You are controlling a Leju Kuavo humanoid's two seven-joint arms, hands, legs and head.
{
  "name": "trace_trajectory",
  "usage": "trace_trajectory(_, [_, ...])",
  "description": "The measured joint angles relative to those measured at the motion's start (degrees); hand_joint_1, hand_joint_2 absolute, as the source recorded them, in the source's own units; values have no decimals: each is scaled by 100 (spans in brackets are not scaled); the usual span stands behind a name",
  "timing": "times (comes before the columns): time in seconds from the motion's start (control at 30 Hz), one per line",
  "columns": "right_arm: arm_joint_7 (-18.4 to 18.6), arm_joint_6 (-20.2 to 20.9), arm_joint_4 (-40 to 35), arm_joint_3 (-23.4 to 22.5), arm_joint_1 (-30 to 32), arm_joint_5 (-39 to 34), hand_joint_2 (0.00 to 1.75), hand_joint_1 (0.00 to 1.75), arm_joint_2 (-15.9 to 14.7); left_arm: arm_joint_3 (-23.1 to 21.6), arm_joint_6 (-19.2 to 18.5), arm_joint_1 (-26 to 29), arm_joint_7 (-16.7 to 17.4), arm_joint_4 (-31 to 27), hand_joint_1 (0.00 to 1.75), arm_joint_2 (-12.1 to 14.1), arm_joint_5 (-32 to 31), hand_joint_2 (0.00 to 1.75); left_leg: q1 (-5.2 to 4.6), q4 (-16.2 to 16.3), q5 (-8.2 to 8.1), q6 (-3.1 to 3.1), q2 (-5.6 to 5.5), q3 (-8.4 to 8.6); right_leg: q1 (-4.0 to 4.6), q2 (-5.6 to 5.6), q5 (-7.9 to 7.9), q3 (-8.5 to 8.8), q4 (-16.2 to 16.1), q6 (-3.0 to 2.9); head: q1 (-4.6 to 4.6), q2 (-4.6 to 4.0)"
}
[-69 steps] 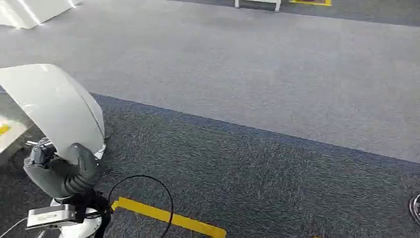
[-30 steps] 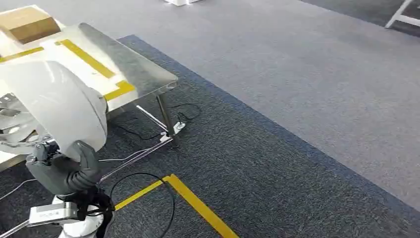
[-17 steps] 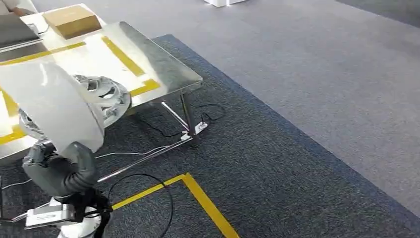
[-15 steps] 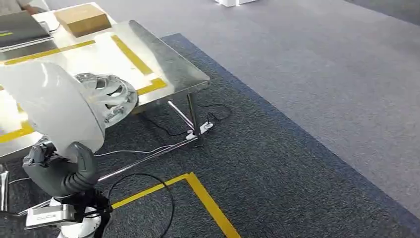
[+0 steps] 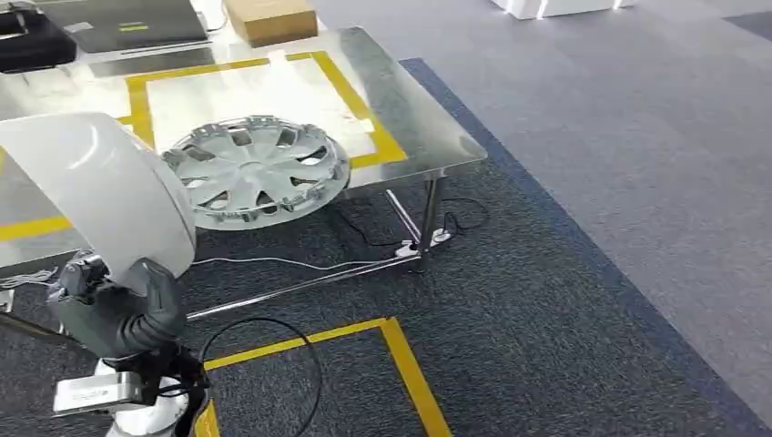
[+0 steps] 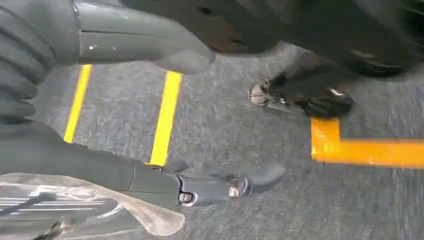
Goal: Take the parts from the cabinet and place them on the table.
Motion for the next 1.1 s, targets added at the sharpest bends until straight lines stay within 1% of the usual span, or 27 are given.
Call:
trace_trajectory(0.03, [9,-2,0,0,17,7,175,0,0,0,0,10,0,2,175,0,-4,175,-9,1,-1,2,-101,8,3,8,68,-122,119,-8,3,0])
trace_trajectory(0.07, [9,-2,0,0,26,4,175,0,0,0,0,13,2,2,175,0,-20,175,-13,3,-2,2,-190,18,10,13,263,-101,-45,-26,7,0])
trace_trajectory(0.1, [9,-2,0,0,26,7,175,0,0,0,0,13,0,2,175,0,-30,175,-14,9,-5,-1,-269,25,13,34,498,0,-348,-41,7,0])
trace_trajectory(0.13, [7,-2,0,0,25,7,175,0,0,0,0,12,2,2,175,0,-35,175,-14,15,-16,-9,-356,40,15,107,853,236,-946,-75,9,0])
trace_trajectory(0.17, [7,-20,0,0,25,13,175,0,0,-4,-2,11,0,2,175,0,-37,175,-11,26,-34,-20,-371,47,18,193,1070,430,-1417,-103,9,0])
trace_trajectory(0.2, [11,-37,0,2,11,13,175,0,0,-11,-4,16,0,2,175,0,-37,175,-52,51,-51,-47,-420,37,25,224,960,481,-1541,-116,13,0])
trace_trajectory(0.23, [17,-64,0,0,-29,-2,175,0,0,-11,-4,19,2,2,175,2,-37,175,-34,71,-57,-78,-471,3,26,227,968,564,-1580,-123,7,0])
trace_trajectory(0.3, [72,-136,0,0,-45,0,175,0,0,-13,-6,27,-2,2,175,7,-54,175,-5,36,-40,-140,-479,6,54,223,975,553,-1576,-166,15,0])
trace_trajectory(0.33, [90,-160,0,0,-48,4,175,0,0,-15,-7,25,-4,2,175,9,-83,175,-16,35,-46,-167,-499,11,39,210,992,565,-1604,-193,7,0])
trace_trajectory(0.37, [94,-191,0,0,-50,4,175,0,18,-13,-7,27,-4,-2,175,9,-107,175,-14,60,-91,-183,-442,13,-17,171,1019,596,-1653,-236,20,0])
trace_trajectory(0.4, [92,-227,0,0,-38,15,175,0,17,-11,-4,17,-7,-2,175,13,-135,175,-35,231,-211,-242,-171,-45,-7,160,1014,624,-1665,-255,-36,0])
trace_trajectory(0.43, [92,-256,0,0,-19,20,175,0,17,-11,-2,10,-7,-2,175,11,-157,175,-13,570,-408,-291,-32,-201,-4,121,1001,638,-1665,-286,-52,0])
trace_trajectory(0.5, [83,-289,0,-2,-4,44,175,0,17,-11,-2,32,-7,0,175,13,-159,175,39,1526,-813,-352,49,-667,1,58,979,649,-1661,-308,-48,0])
trace_trajectory(0.53, [83,-302,0,0,-3,50,175,0,17,-9,-2,40,-7,0,175,20,-159,175,60,1823,-878,-372,51,-831,0,27,972,650,-1660,-305,-48,0])
trace_trajectory(0.57, [79,-306,0,0,-4,50,175,0,17,-9,-2,44,-7,0,175,26,-159,175,75,1819,-791,-383,52,-846,-2,7,962,662,-1660,-301,-50,0])
trace_trajectory(0.6, [72,-311,0,0,-1,50,175,0,20,-9,-2,44,-7,0,175,28,-159,175,84,1607,-603,-385,53,-753,-2,-9,950,677,-1660,-295,-48,0])
trace_trajectory(0.67, [68,-311,0,0,-1,55,175,0,24,-11,-2,43,-7,-2,175,28,-159,175,87,603,-39,-358,63,-263,-7,-26,917,738,-1659,-261,-50,0])
trace_trajectory(0.7, [66,-311,0,0,-4,57,175,0,28,-11,-2,40,-7,-2,175,31,-159,175,81,164,69,-324,101,-62,-7,-32,900,757,-1662,-239,-48,0])
trace_trajectory(0.73, [63,-311,0,0,-14,55,175,0,26,-13,-2,40,-9,0,175,33,-159,175,41,84,-16,-295,117,-5,30,-35,885,735,-1648,-202,-48,0])
trace_trajectory(0.83, [63,-311,0,0,-16,57,175,0,26,-22,-2,53,-7,0,175,44,-159,175,19,71,-52,-215,92,-30,13,-63,896,738,-1689,-105,-31,0])
trace_trajectory(0.87, [63,-311,0,0,-28,57,175,0,26,-22,-2,52,-7,-2,175,44,-159,175,42,16,-31,-176,83,-2,15,-66,883,764,-1702,-61,-39,0])
trace_trajectory(0.9, [53,-304,0,2,-27,57,175,0,26,-26,-2,51,-7,-2,175,42,-159,175,70,-27,-7,-140,88,37,1,-45,827,723,-1653,-34,-24,0])
trace_trajectory(0.93, [30,-282,0,0,-31,55,175,0,26,-37,-2,38,-7,-2,175,44,-159,175,71,-34,-11,-102,88,45,10,-17,678,611,-1419,-28,-11,0])
trace_trajectory(1.0, [9,-239,2,2,-27,52,175,0,26,-44,-2,44,-4,-2,175,48,-155,175,55,-31,-20,-65,88,38,14,1,261,145,-501,-12,5,0])
trace_trajectory(1.03, [4,-195,4,2,-23,52,175,0,26,-44,-2,43,-2,-2,175,55,-155,175,48,-28,-27,-54,88,37,14,1,144,-41,-152,-6,5,0])
trace_trajectory(1.07, [-2,-190,4,2,-13,48,175,0,26,-48,-4,47,-2,-2,175,57,-155,175,39,-21,-31,-48,63,40,14,1,127,-214,128,-2,11,0])
trace_trajectory(1.1, [-2,-171,4,0,-11,44,175,0,26,-48,-2,47,0,0,175,61,-155,175,36,-18,-33,-47,4,46,14,2,257,-199,41,-9,0,0])
